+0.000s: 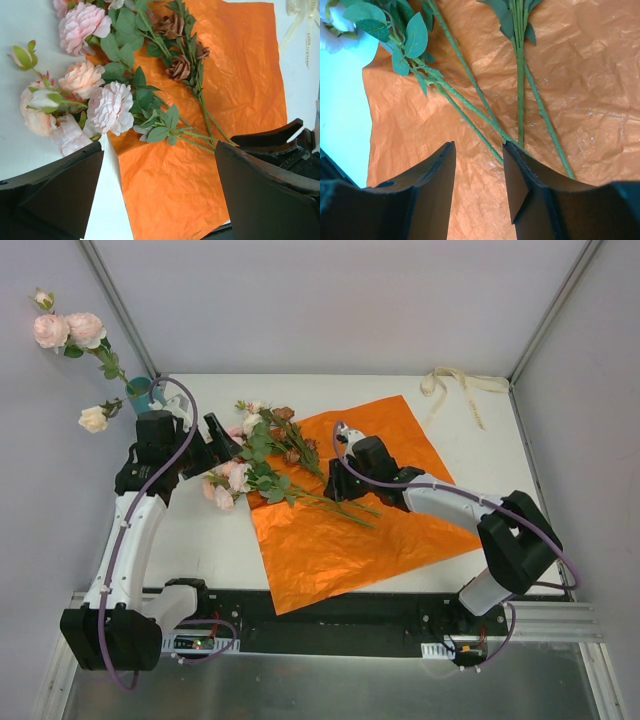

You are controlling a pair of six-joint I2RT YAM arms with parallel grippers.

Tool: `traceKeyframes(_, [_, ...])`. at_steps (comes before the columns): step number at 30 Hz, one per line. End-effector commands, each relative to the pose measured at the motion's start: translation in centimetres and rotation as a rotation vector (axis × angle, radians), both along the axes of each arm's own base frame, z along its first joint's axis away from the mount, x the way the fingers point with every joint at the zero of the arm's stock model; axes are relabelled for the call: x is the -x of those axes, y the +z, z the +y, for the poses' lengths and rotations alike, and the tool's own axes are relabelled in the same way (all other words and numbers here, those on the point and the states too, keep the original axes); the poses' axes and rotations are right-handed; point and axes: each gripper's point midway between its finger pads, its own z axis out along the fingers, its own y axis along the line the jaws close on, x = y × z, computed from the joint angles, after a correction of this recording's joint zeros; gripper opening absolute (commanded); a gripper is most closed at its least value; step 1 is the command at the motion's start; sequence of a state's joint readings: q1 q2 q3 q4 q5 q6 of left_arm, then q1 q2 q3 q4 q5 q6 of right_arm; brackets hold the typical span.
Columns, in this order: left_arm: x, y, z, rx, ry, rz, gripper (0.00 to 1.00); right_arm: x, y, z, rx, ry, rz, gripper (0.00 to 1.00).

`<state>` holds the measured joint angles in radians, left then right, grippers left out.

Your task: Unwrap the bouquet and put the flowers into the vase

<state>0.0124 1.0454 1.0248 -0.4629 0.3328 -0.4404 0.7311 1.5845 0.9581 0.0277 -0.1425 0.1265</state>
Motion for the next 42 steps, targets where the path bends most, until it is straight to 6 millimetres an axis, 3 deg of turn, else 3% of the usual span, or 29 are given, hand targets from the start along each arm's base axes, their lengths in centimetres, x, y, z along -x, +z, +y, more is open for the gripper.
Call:
traceKeyframes(1, [0.2, -0.6, 0.4, 0.027, 0.08, 0.015, 0.99, -0.8, 1.2, 1.2, 0.004, 0.103, -0.077, 0.49])
traceKeyframes(9, [1.7, -5.6, -1.9, 0.12, -0.02, 0.191, 0.99, -2.0, 0.3, 1.2, 0.094, 0.195, -0.152, 0.49])
traceKeyframes(15, [2.9, -7.8, -1.4, 0.067, -0.035, 0.217, 0.99, -2.9, -0.9, 1.4, 0.138, 0.238, -0.135, 0.45])
traceKeyframes(26, [2.6, -8.1, -1.7, 0.082, -0.057, 0.238, 0.99, -1.6, -3.5, 2.6, 0.115, 0.35, -0.057, 0.43])
traceKeyframes(32, [2.7, -8.1, -1.7, 0.076, -0.059, 0.234, 0.99, -1.8, -4.8, 2.5, 0.145, 0.362, -0.059, 0.41])
traceKeyframes(37, [2.7, -8.2, -1.6, 0.074, -0.056, 0.235, 0.98, -1.6, -5.5, 2.6, 0.146, 0.386, -0.049, 0.37])
traceKeyframes(42, [2.6, -8.3, -1.6, 0.075, -0.051, 0.24, 0.98, -1.1, -4.9, 3.0, 0.111, 0.419, -0.06, 0.22])
